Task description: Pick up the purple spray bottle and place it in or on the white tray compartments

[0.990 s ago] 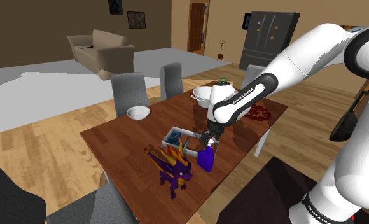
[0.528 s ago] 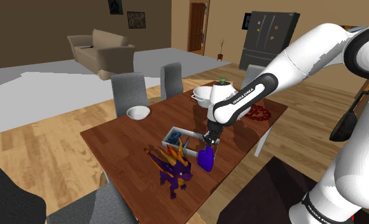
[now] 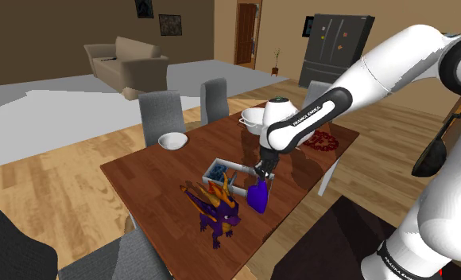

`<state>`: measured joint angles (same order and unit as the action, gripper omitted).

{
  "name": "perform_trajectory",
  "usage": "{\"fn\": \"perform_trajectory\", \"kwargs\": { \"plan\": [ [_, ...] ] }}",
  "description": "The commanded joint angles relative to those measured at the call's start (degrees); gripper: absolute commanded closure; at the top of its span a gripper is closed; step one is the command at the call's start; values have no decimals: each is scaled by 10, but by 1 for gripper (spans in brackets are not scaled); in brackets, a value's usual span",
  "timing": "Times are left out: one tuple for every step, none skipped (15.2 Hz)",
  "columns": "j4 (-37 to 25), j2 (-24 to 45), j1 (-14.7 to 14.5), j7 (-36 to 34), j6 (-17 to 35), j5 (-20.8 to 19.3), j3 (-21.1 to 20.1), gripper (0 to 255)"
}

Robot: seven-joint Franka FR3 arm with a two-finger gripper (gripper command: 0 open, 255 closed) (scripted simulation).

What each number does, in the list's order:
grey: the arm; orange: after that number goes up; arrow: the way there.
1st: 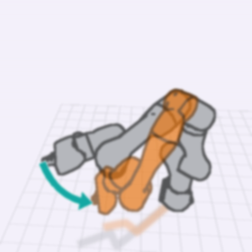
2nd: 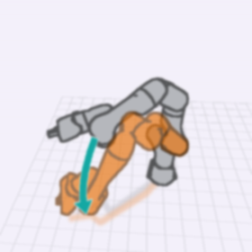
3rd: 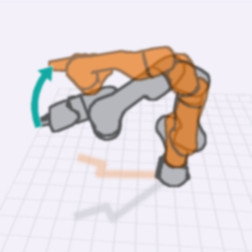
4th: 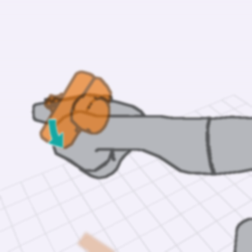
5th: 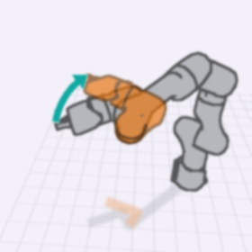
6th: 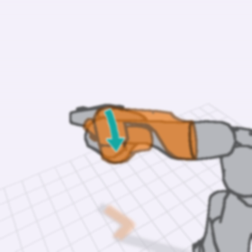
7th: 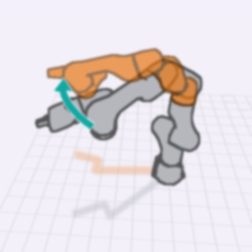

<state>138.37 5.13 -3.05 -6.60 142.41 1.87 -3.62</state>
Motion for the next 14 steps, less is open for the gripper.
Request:
{"fn": "perform_trajectory", "kwargs": {
  "plan": [
    [-4,-12,0,0,-16,1,0,255],
    [-6,-18,0,0,-24,1,0,255],
    [-7,-24,0,0,-32,1,0,255],
    [-9,-30,0,0,-39,1,0,255],
    [-11,-36,0,0,-47,2,0,255],
    [-13,-42,0,1,-55,2,0,255],
    [-15,-48,0,1,-63,2,0,255],
    [-18,-53,1,1,-71,2,0,255],
    [-20,-59,1,1,-79,3,0,255],
    [-23,-64,1,1,-87,3,0,255],
    [-25,-70,1,1,-95,3,0,255],
    [-28,-75,1,1,-103,3,0,255],
    [-31,-80,1,1,-111,3,0,255],
    [-34,-85,1,1,-119,3,0,255]
  ]
}}
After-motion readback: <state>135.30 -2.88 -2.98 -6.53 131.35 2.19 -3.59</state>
